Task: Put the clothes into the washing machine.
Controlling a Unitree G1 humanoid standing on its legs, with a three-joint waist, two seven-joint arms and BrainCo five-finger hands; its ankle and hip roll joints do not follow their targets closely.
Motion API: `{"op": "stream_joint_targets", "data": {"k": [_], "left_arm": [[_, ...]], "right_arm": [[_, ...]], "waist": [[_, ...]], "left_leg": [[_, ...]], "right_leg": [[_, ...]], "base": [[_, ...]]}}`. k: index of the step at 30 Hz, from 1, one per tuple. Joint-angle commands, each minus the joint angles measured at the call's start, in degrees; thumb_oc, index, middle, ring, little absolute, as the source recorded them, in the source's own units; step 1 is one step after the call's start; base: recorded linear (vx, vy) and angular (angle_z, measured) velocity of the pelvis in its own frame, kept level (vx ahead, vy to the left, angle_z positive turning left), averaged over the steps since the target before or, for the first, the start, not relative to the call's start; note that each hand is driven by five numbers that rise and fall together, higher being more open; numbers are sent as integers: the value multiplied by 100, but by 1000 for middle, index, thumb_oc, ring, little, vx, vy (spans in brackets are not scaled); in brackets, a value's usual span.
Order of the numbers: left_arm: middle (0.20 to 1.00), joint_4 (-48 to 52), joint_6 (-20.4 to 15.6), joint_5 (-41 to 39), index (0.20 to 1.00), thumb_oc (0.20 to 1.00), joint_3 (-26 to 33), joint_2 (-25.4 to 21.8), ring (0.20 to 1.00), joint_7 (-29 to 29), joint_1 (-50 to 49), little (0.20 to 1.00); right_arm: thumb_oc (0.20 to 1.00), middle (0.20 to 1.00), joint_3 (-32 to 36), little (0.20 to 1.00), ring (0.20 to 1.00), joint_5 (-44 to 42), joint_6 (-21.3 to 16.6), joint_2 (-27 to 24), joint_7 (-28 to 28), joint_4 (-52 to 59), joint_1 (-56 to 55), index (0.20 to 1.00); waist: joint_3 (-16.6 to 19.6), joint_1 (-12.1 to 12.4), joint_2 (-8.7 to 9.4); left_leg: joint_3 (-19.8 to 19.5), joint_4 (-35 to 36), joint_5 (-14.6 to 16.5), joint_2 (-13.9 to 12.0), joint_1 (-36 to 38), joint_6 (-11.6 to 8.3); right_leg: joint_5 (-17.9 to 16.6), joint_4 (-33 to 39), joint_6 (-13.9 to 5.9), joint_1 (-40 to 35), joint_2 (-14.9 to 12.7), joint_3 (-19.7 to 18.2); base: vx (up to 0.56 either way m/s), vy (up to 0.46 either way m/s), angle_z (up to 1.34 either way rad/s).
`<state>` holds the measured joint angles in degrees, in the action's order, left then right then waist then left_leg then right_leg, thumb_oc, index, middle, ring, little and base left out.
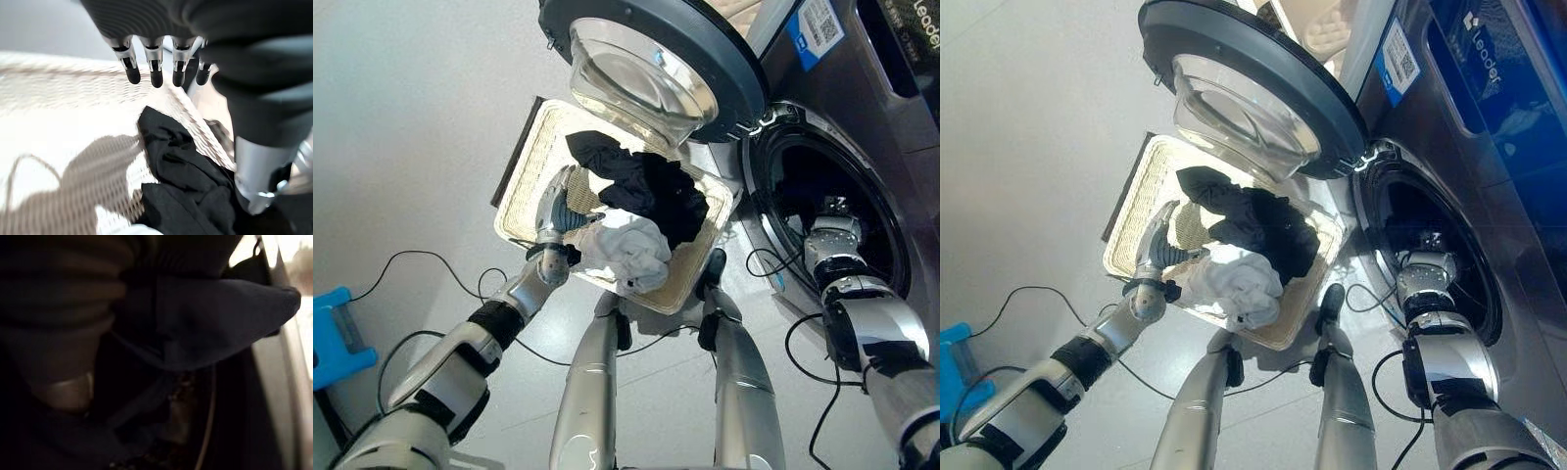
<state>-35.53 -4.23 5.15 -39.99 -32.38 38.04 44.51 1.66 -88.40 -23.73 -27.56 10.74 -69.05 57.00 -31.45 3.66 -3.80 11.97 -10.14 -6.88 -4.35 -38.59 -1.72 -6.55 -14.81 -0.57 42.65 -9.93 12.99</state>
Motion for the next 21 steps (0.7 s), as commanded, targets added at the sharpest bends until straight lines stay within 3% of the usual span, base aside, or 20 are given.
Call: {"op": "stream_joint_targets", "data": {"k": [1, 5, 8, 10, 13, 16, 21], "left_arm": [[1000, -112, 0, 948, 1000, 1000, -28, 35, 1000, 236, 230, 1000], [1000, -339, 118, 1660, 1000, 1000, -396, -136, 1000, 293, 602, 1000], [1000, -640, 139, 2082, 1000, 1000, -670, -160, 1000, 241, 798, 1000], [1000, -1011, 123, 2546, 1000, 1000, -892, -117, 1000, 368, 999, 1000], [1000, -1390, 166, 3368, 1000, 1000, -1443, -148, 1000, 530, 1340, 1000], [1000, -1512, 207, 3656, 1000, 1000, -1798, -216, 1000, 453, 1487, 1000], [1000, -1652, 313, 4056, 1000, 1000, -2300, -232, 1000, -45, 1762, 1000]], "right_arm": [[1000, 1000, -136, 1000, 1000, -811, -3, -240, -590, 303, -154, 1000], [1000, 1000, -90, 1000, 1000, -1726, 53, 111, -1159, 502, -460, 1000], [1000, 1000, -161, 1000, 1000, -1962, -237, 352, -1218, 710, -654, 1000], [1000, 1000, -229, 1000, 1000, -2119, -126, 453, -1252, 669, -672, 1000], [1000, 1000, -488, 1000, 1000, -1951, 91, 548, -1311, 675, -720, 1000], [1000, 1000, -704, 1000, 1000, -1814, 120, 606, -1351, 825, -824, 1000], [1000, 1000, -1091, 1000, 1000, -1614, -145, 757, -1375, 1134, -912, 1000]], "waist": [[165, -167, -414], [165, -294, -384], [165, -401, -362], [165, -478, -360], [165, -619, -399], [165, -698, -432], [165, -825, -443]], "left_leg": [[76, -82, 415, 317, -24, -358], [176, -1, 318, 246, -75, -399], [265, 20, 293, 201, -67, -445], [331, 44, 255, 163, -75, -470], [448, 106, 200, 123, -66, -525], [539, 156, 190, 113, -15, -566], [630, 170, 133, 97, -49, -622]], "right_leg": [[550, -777, -666, 83, -75, 463], [471, -674, -649, 170, 1, 389], [453, -614, -654, 185, 52, 322], [447, -596, -651, 213, 83, 267], [424, -487, -653, 236, 126, 161], [445, -416, -663, 208, 153, 106], [401, -312, -670, 231, 191, 16]], "base": [[-11, 3, -3], [-6, 18, -3], [-4, 39, -10], [-4, 73, -23], [2, 97, -13], [11, 80, -15], [14, 49, -13]]}}
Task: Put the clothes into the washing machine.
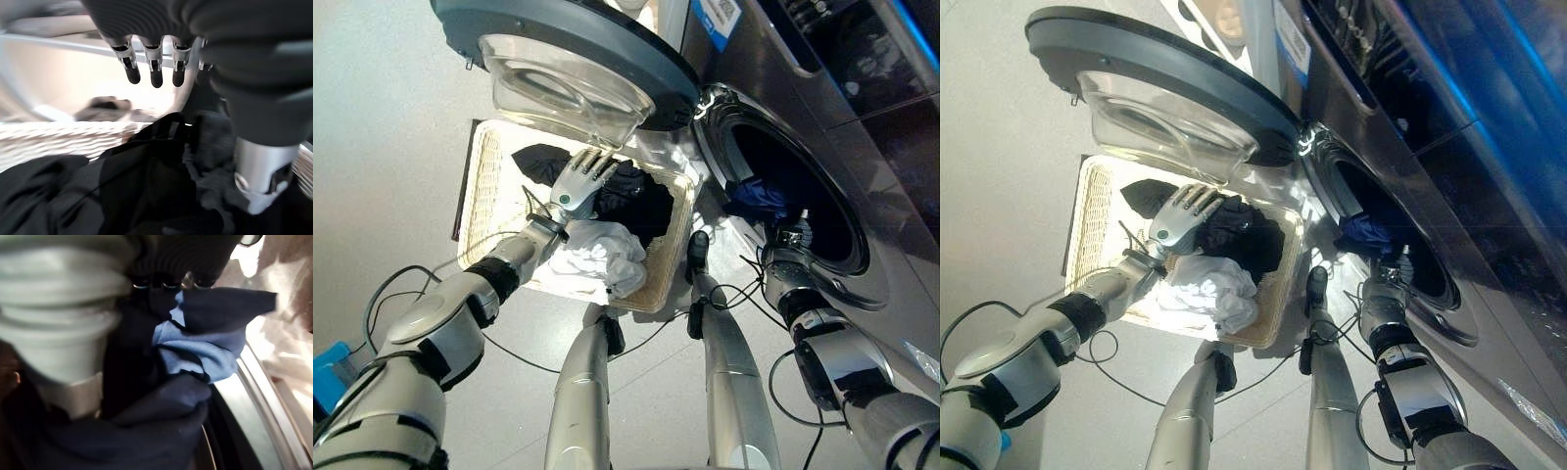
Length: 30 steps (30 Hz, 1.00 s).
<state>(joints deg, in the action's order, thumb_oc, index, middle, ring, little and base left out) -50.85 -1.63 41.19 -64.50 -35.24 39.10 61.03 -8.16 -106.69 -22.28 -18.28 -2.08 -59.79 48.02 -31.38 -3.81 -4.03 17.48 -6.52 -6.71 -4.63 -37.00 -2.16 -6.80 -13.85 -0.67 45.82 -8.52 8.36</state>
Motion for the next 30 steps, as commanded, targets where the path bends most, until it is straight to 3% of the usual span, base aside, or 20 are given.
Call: {"op": "stream_joint_targets", "data": {"k": [1, 5, 8, 14, 23, 28, 30], "left_arm": [[1000, -122, 56, 484, 1000, 1000, 127, 59, 1000, -183, 125, 1000], [1000, -98, 1, 1007, 1000, 1000, -301, 8, 1000, -905, 425, 1000], [1000, -122, -11, 1163, 1000, 1000, -394, 3, 1000, -1066, 527, 1000], [1000, -147, 5, 1717, 1000, 1000, -698, -58, 1000, -2156, 962, 1000], [1000, -133, 186, 2340, 1000, 1000, -621, -98, 1000, -2932, 1131, 1000], [1000, -259, 226, 2572, 1000, 1000, -605, -62, 1000, -3028, 1178, 1000], [1000, -401, 234, 2999, 1000, 1000, -590, -2, 1000, -3391, 1250, 1000]], "right_arm": [[1000, 1000, -117, 1000, 1000, 215, -309, -165, -89, 217, -17, 1000], [1000, 1000, -173, 1000, 1000, 161, -426, -190, -132, 268, 106, 1000], [1000, 1000, -190, 1000, 1000, 123, -466, -186, -179, 257, 174, 1000], [1000, 1000, -206, 1000, 1000, -359, -667, -116, -528, 387, 256, 1000], [1000, 1000, -67, 1000, 1000, -631, -688, -25, -811, 714, 24, 1000], [1000, 1000, -42, 1000, 1000, -631, -684, 11, -837, 804, 7, 1000], [1000, 1000, -1, 1000, 1000, -631, -769, 120, -904, 1047, -58, 1000]], "waist": [[159, -83, -420], [159, -129, -399], [159, -126, -376], [159, -121, -171], [159, -101, -39], [159, -106, -17], [159, -109, 16]], "left_leg": [[87, -189, 112, 122, -212, -582], [120, -151, 67, 94, -258, -603], [119, -156, 55, 83, -298, -600], [16, -198, 19, 32, -577, -589], [-87, -219, -6, 5, -857, -563], [-106, -233, -19, 3, -944, -569], [-135, -202, -39, 20, -1053, -566]], "right_leg": [[418, -395, -660, -83, 52, 473], [354, -273, -671, -87, 73, 456], [336, -261, -671, -67, 78, 464], [176, -190, -707, 97, 79, 531], [43, -185, -749, 333, 52, 574], [21, -200, -757, 417, 48, 575], [-64, -150, -787, 536, 27, 556]], "base": [[16, 18, -8], [9, -20, -6], [1, -37, 0], [4, -100, 3], [-1, -48, 7], [-2, -2, 2], [-8, -39, 1]]}}
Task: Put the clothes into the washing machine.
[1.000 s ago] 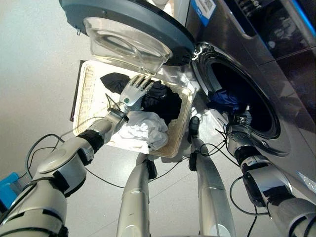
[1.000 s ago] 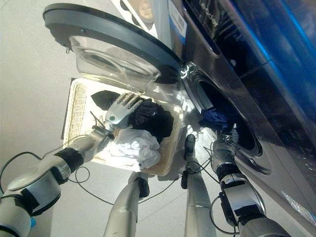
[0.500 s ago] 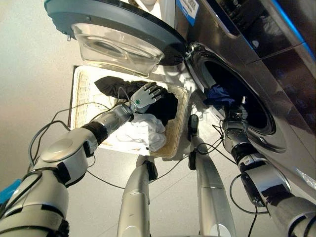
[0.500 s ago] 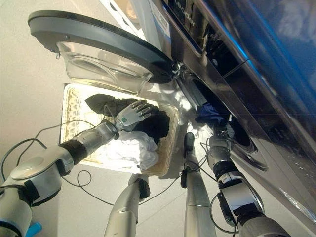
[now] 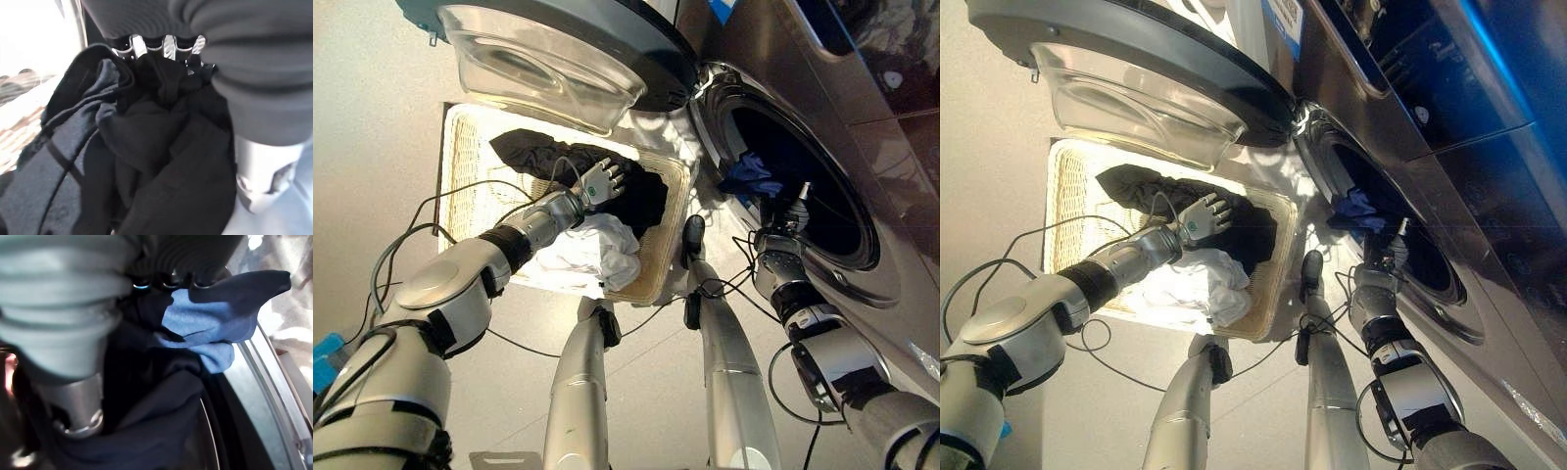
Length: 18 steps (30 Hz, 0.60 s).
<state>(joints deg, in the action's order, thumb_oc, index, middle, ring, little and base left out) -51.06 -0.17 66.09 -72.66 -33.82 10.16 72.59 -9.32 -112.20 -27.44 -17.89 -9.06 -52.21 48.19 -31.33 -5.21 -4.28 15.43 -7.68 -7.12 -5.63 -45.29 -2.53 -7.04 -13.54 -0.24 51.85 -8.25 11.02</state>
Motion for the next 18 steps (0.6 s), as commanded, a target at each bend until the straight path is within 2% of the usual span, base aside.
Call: {"op": "stream_joint_targets", "data": {"k": [1, 9, 18], "left_arm": [[1000, -428, 113, 590, 1000, 1000, 230, -125, 1000, -554, 102, 1000], [1000, -818, 203, 1018, 1000, 1000, 232, -7, 1000, -831, 210, 1000], [1000, -1237, 719, 1026, 1000, 1000, 312, 84, 1000, -1190, 216, 1000]], "right_arm": [[1000, 1000, 129, 1000, 1000, -80, -270, 98, -239, 320, -69, 1000], [1000, 1000, 113, 1000, 1000, -80, -519, 242, -466, 660, -40, 1000], [1000, 1000, 105, 1000, 1000, -80, -656, 351, -636, 983, -119, 1000]], "waist": [[154, 35, 48], [154, 13, 121], [154, -41, 214]], "left_leg": [[65, -78, -7, 127, -244, -528], [21, -60, -46, 144, -436, -547], [35, 14, -98, 121, -583, -576]], "right_leg": [[-53, -170, -835, -52, -2, 292], [-144, -131, -884, 121, -14, 284], [-191, -82, -886, 276, 11, 268]], "base": [[-18, -24, 4], [-7, -3, 2], [0, 2, 0]]}}
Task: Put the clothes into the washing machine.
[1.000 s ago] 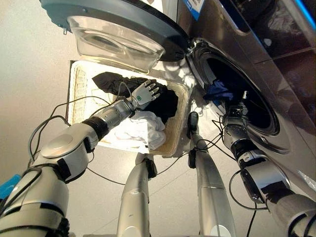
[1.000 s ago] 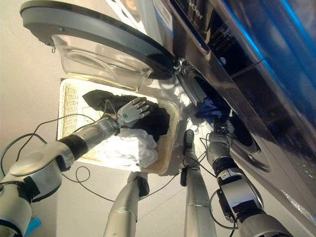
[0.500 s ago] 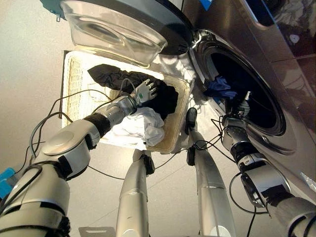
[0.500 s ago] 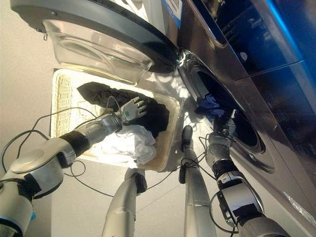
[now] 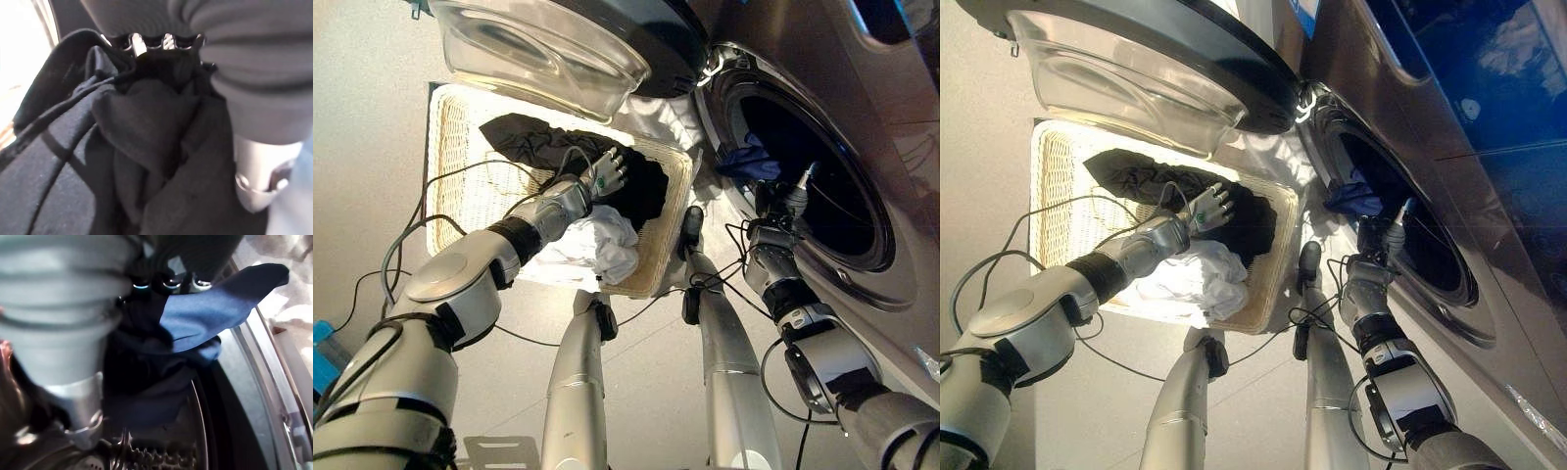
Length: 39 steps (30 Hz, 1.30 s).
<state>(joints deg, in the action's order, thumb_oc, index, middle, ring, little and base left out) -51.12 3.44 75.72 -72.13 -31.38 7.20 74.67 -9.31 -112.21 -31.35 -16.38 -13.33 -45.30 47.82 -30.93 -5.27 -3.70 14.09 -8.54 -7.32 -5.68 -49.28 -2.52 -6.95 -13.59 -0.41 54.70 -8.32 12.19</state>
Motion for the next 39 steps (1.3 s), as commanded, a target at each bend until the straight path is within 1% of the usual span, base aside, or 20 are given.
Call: {"op": "stream_joint_targets", "data": {"k": [1, 2, 3, 5, 9, 13, 14, 16, 17, 21, 23, 24, 26, 30, 33, 35, 36, 37, 38, 39], "left_arm": [[1000, -1231, 359, 64, 1000, 1000, 259, -159, 1000, -895, 9, 1000], [1000, -1231, 359, 64, 1000, 1000, 259, -159, 1000, -895, 9, 1000], [206, -1346, 383, -380, 206, 206, 276, -121, 206, -1109, -33, 206], [200, -1360, 263, -531, 200, 200, 302, -118, 200, -1113, -47, 200], [200, -1337, 212, -603, 200, 200, 307, -91, 200, -882, -22, 200], [200, -1352, -128, -673, 200, 200, 365, -76, 200, -456, -35, 200], [200, -1349, -133, -699, 200, 200, 379, -81, 200, -401, -39, 200], [200, -1369, -222, -895, 200, 200, 434, -133, 200, -130, -27, 200], [200, -1337, -275, -1124, 200, 200, 456, -187, 200, 186, -34, 200], [200, -1247, -338, -1538, 200, 200, 523, -305, 200, 611, -29, 200], [200, -1164, -399, -1978, 200, 200, 625, -438, 200, 1004, -56, 200], [200, -1167, -401, -1983, 200, 200, 625, -440, 200, 1012, -62, 200], [200, -1112, -467, -2232, 200, 200, 739, -494, 200, 1312, -78, 200], [200, -1123, -712, -2362, 200, 200, 922, -599, 200, 1758, -177, 200], [200, -1101, -862, -2719, 200, 200, 1080, -650, 200, 2189, -262, 200], [200, -1055, -1039, -3512, 200, 200, 1305, -668, 200, 2648, -365, 200], [200, -1043, -1073, -3612, 200, 200, 1345, -668, 200, 2692, -389, 200], [200, -978, -1366, -4316, 200, 200, 1646, -648, 200, 2964, -541, 200], [200, -969, -1436, -4444, 200, 200, 1719, -646, 200, 3024, -582, 200], [200, -895, -1699, -4931, 200, 200, 2097, -616, 200, 3140, -783, 200]], "right_arm": [[1000, 1000, 104, 1000, 1000, -79, -265, 200, -210, 291, -82, 1000], [1000, 1000, 104, 1000, 1000, -79, -265, 200, -210, 291, -82, 1000], [1000, 1000, 93, 1000, 1000, -79, -252, 249, -317, 399, -113, 1000], [1000, 1000, 79, 1000, 1000, -79, -253, 265, -362, 490, -139, 1000], [1000, 1000, 42, 1000, 1000, -79, -343, 290, -372, 618, -152, 1000], [1000, 1000, 94, 1000, 1000, -79, -249, 308, -374, 588, -152, 1000], [1000, 1000, 111, 1000, 1000, -79, -223, 312, -377, 586, -154, 1000], [1000, 1000, 155, 1000, 1000, -79, -163, 301, -386, 544, -169, 1000], [1000, 1000, 169, 1000, 1000, -79, -122, 285, -361, 553, -204, 1000], [1000, 1000, 165, 1000, 1000, -79, -117, 253, -278, 650, -278, 1000], [1000, 1000, 138, 1000, 1000, -79, -131, 178, -164, 769, -356, 1000], [1000, 1000, 134, 1000, 1000, -79, -133, 179, -161, 773, -362, 1000], [1000, 1000, 123, 1000, 1000, -79, -134, 132, -95, 854, -410, 1000], [1000, 1000, 143, 1000, 1000, -79, -62, 76, 33, 926, -469, 1000], [1000, 1000, 138, 1000, 1000, -79, -36, 44, 112, 944, -494, 1000], [1000, 1000, 98, 1000, 1000, -38, -16, 33, 230, 956, -521, 1000], [1000, 1000, 92, 1000, 1000, -10, -14, 38, 249, 965, -535, 1000], [1000, 1000, 43, 1000, 1000, 276, -39, 38, 398, 982, -595, 1000], [1000, 1000, 26, 1000, 1000, 381, -45, 33, 460, 995, -608, 1000], [1000, 1000, -68, 1000, 1000, 987, -99, 37, 769, 1045, -668, 1000]], "waist": [[114, -36, 156], [114, -36, 156], [114, -43, 169], [114, -38, 171], [114, -37, 174], [114, -21, 179], [114, -19, 180], [114, 7, 188], [114, 20, 184], [114, 40, 184], [114, 66, 180], [114, 63, 179], [114, 80, 175], [114, 117, 152], [114, 152, 129], [114, 190, 110], [114, 194, 108], [114, 231, 107], [114, 233, 106], [114, 261, 102]], "left_leg": [[169, 99, -78, 126, -184, -577], [169, 99, -78, 126, -184, -577], [144, 78, -70, 132, -229, -575], [146, 68, -74, 131, -237, -572], [184, 60, -76, 114, -209, -582], [162, 6, -42, 116, -104, -579], [162, 2, -39, 115, -91, -577], [174, -3, -24, 117, -14, -567], [171, -23, -8, 113, 43, -566], [169, -49, 25, 97, 150, -561], [162, -54, 32, 97, 248, -559], [161, -53, 33, 97, 253, -559], [150, -54, 43, 96, 332, -550], [135, -89, 73, 72, 473, -541], [100, -128, 96, 65, 561, -526], [73, -144, 114, 57, 663, -516], [69, -140, 115, 57, 683, -515], [50, -135, 123, 56, 774, -505], [49, -133, 125, 57, 795, -504], [41, -124, 128, 58, 871, -495]], "right_leg": [[-201, -77, -869, -9, 18, 151], [-201, -77, -869, -9, 18, 151], [-207, -89, -859, 45, 31, 128], [-208, -110, -858, 57, 29, 131], [-177, -153, -866, 19, -1, 169], [-141, -224, -864, -74, -20, 182], [-137, -231, -866, -85, -25, 187], [-125, -247, -875, -160, -57, 247], [-111, -268, -874, -218, -78, 281], [-57, -316, -857, -320, -103, 331], [-25, -329, -834, -422, -114, 359], [-24, -329, -834, -428, -114, 360], [16, -364, -820, -501, -122, 386], [133, -489, -794, -637, -149, 415], [219, -597, -772, -718, -167, 420], [302, -680, -748, -810, -184, 427], [313, -685, -745, -831, -186, 431], [371, -732, -729, -917, -193, 450], [382, -741, -727, -937, -193, 455], [429, -768, -712, -1013, -195, 470]], "base": [[0, 0, 0], [0, 0, 0], [0, 0, 0], [0, 0, 0], [0, 0, 0], [0, 0, 0], [0, 0, 0], [0, 0, 0], [0, 0, 0], [0, 0, 0], [-16, 9, 2], [0, 0, 0], [0, 0, 0], [-20, 18, 3], [-2, 2, 1], [-4, 3, 2], [0, 0, 0], [0, 0, 0], [0, 0, 0], [0, 0, 0]]}}
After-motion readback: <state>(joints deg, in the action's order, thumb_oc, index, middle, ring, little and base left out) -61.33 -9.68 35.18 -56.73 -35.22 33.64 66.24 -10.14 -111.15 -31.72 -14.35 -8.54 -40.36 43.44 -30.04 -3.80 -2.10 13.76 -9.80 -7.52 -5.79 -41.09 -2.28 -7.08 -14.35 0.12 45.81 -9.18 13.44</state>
